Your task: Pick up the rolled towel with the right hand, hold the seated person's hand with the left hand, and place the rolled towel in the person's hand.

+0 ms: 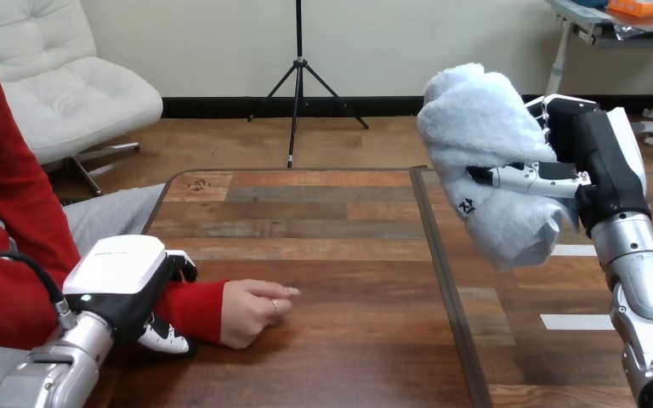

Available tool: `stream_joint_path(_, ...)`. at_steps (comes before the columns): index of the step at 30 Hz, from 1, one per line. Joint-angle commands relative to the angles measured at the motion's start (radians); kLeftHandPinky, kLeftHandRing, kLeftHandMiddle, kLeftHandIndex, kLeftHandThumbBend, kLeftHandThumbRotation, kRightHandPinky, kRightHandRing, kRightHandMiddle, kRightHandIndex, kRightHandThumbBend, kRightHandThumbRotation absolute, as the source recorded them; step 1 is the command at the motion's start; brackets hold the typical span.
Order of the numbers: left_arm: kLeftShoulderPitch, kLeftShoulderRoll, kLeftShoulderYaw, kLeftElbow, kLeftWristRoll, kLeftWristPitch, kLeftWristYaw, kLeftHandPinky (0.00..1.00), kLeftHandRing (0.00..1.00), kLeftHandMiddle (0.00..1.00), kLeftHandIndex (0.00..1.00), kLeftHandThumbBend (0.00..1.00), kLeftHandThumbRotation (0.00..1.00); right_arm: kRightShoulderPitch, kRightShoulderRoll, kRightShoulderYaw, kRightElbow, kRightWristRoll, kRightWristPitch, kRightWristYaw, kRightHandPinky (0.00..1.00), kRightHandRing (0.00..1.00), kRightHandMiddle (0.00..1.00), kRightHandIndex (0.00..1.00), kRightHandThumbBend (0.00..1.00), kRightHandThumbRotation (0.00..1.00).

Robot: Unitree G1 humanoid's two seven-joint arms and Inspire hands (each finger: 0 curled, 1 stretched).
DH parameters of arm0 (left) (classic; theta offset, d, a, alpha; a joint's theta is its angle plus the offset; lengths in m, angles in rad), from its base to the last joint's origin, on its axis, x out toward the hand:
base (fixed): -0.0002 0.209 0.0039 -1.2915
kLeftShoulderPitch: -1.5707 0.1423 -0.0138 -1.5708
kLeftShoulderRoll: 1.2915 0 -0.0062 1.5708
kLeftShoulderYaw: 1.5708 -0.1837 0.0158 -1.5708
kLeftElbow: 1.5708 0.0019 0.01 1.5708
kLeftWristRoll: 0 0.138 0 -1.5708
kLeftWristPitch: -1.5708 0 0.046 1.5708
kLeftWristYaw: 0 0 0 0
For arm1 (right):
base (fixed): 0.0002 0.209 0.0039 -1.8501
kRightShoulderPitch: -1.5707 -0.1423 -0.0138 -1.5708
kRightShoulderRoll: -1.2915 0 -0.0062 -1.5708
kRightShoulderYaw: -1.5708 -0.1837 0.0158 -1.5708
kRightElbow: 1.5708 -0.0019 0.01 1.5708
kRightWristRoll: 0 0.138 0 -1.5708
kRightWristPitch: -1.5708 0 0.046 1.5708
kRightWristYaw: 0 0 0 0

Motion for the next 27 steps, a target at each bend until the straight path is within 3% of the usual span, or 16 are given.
stream_joint_path(1, -0.050, 0.023, -0.020, -0.017, 0.020, 0.017, -0.032, 0.76, 0.75, 0.76, 0.75, 0.82, 0.25, -0.039, -0.006, -0.026, -0.073, 0.015, -0.020, -0.006, 0.28, 0.33, 0.39, 0.42, 0.81, 0.00)
stream_joint_path(18, -0.047, 0.027, -0.028, -0.059, 0.031, 0.046, -0.130, 0.89, 0.86, 0.87, 0.85, 0.90, 0.42, -0.035, -0.008, -0.026, -0.090, 0.015, -0.023, -0.002, 0.28, 0.33, 0.40, 0.42, 0.81, 0.00)
stream_joint_path(27, -0.042, 0.023, -0.033, -0.066, 0.040, 0.044, -0.137, 0.91, 0.88, 0.89, 0.86, 0.93, 0.44, -0.034, -0.006, -0.029, -0.097, 0.022, -0.017, 0.002, 0.28, 0.33, 0.40, 0.42, 0.81, 0.00)
